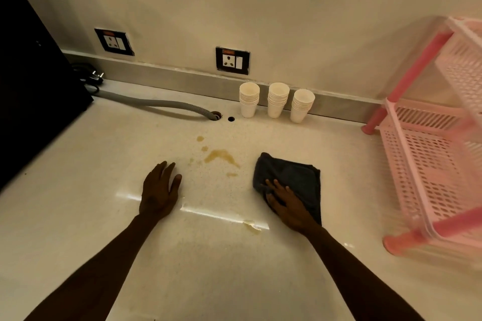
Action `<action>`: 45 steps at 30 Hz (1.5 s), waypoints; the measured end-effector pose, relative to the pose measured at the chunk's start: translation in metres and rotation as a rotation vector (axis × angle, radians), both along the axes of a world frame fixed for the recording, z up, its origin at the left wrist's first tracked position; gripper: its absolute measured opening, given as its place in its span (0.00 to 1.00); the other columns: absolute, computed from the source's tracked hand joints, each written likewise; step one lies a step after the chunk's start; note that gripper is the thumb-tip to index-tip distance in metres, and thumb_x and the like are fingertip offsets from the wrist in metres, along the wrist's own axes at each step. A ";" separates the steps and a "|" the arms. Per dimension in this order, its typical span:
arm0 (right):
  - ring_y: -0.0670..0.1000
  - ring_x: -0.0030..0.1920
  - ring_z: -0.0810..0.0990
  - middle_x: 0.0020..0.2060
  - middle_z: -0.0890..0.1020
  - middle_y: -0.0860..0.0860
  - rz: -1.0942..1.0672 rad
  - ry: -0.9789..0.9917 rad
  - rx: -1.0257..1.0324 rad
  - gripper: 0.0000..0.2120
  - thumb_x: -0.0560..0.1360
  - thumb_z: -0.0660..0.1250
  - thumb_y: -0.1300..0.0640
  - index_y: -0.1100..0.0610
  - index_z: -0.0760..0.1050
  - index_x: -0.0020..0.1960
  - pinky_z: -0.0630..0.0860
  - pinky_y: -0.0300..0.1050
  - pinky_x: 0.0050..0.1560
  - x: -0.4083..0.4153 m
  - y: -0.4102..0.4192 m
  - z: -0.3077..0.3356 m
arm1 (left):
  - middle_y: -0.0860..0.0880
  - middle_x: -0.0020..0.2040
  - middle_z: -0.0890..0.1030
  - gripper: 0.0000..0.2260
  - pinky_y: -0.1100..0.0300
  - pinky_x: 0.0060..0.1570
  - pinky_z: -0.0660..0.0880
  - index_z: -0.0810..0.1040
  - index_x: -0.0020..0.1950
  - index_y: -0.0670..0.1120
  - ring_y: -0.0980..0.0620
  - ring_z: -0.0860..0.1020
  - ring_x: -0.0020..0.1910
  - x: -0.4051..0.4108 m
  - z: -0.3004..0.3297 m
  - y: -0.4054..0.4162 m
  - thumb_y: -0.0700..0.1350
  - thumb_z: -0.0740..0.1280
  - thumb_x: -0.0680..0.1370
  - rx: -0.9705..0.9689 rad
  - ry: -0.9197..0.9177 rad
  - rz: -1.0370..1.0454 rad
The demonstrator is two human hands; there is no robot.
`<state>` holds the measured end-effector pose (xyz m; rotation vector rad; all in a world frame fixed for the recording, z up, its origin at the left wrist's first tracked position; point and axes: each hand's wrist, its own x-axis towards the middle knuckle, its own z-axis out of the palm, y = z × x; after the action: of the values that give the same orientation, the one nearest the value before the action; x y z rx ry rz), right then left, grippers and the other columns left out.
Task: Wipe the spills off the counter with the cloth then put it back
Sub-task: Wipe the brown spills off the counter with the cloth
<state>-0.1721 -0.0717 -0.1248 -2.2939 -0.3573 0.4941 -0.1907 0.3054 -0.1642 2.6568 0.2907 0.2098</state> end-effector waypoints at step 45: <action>0.66 0.79 0.47 0.79 0.49 0.65 -0.627 -0.243 -0.588 0.48 0.72 0.43 0.25 0.55 0.45 0.81 0.48 0.69 0.76 -0.098 0.148 -0.049 | 0.42 0.83 0.46 0.31 0.46 0.81 0.43 0.48 0.83 0.44 0.43 0.40 0.82 -0.017 0.003 0.071 0.59 0.50 0.84 0.191 0.144 -0.138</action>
<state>-0.2700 0.0764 -0.1742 -2.8542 0.4555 -0.0151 -0.2072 0.3767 -0.1616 2.8732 0.1371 0.0007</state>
